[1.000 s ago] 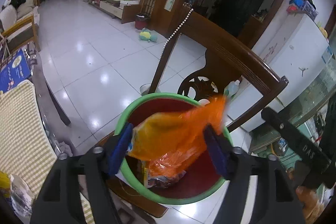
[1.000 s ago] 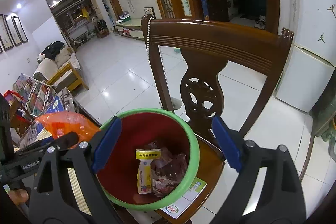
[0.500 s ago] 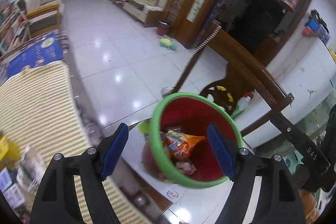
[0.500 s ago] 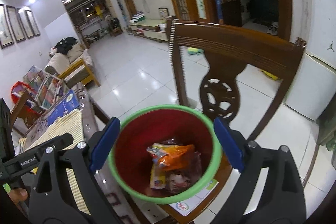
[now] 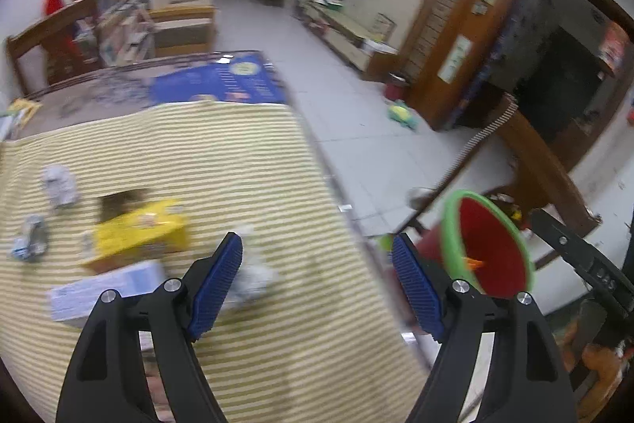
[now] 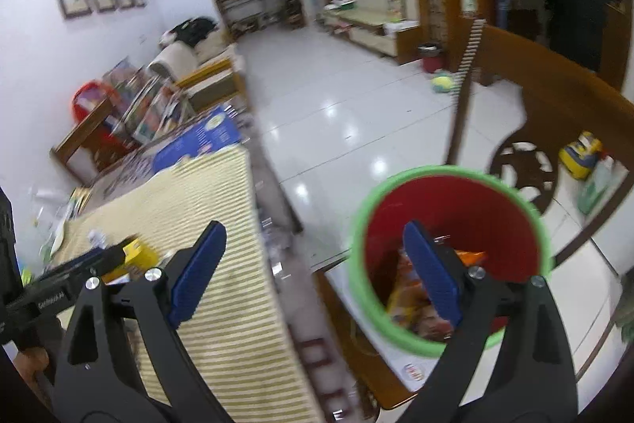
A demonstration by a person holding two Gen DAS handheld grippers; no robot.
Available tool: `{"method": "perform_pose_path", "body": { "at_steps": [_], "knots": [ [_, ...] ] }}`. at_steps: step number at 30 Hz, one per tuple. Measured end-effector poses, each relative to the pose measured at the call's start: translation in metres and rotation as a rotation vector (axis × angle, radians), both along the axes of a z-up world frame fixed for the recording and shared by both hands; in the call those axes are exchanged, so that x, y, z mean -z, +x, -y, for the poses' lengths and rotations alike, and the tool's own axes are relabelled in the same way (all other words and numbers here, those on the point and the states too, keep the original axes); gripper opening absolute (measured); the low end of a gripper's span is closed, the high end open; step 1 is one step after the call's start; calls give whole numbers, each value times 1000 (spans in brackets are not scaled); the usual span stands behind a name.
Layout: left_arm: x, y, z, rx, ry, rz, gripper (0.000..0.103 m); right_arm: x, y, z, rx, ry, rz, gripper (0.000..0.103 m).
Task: Collect trash
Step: 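Move both open tools back over the table toward the remaining trash, then grasp the blue-white milk pouch with the left tool while the right tool grasps the white milk carton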
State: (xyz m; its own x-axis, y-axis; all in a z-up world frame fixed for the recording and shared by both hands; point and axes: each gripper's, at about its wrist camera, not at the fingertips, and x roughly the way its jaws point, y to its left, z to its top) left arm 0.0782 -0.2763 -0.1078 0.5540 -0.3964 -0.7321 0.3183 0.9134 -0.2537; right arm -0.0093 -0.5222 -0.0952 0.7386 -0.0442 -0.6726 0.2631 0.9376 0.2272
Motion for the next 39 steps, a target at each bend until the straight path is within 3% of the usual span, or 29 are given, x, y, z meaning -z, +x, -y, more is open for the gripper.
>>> {"method": "perform_pose_path", "body": {
  "at_steps": [9,16,27,32,34,39],
  "knots": [
    [41,30,-173,-197,146,-51,75,21,28,-129,-229,-29,-126,93],
    [78,61,-263,-218,240,-107,76,45,46,-204,-371,-124,-236,93],
    [124,106,-278,-82,294,-166,76,66,63,-260,-422,-158,-326,94],
    [132,114,-276,-58,312,-155,73,74,75,-277,-560,-246,-397,95],
    [136,116,-275,-39,306,-174,58,75,85,-285,-628,-312,-421,95],
    [135,116,-280,-42,295,-158,43,83,110,-302,-820,-455,-483,95]
  ]
}}
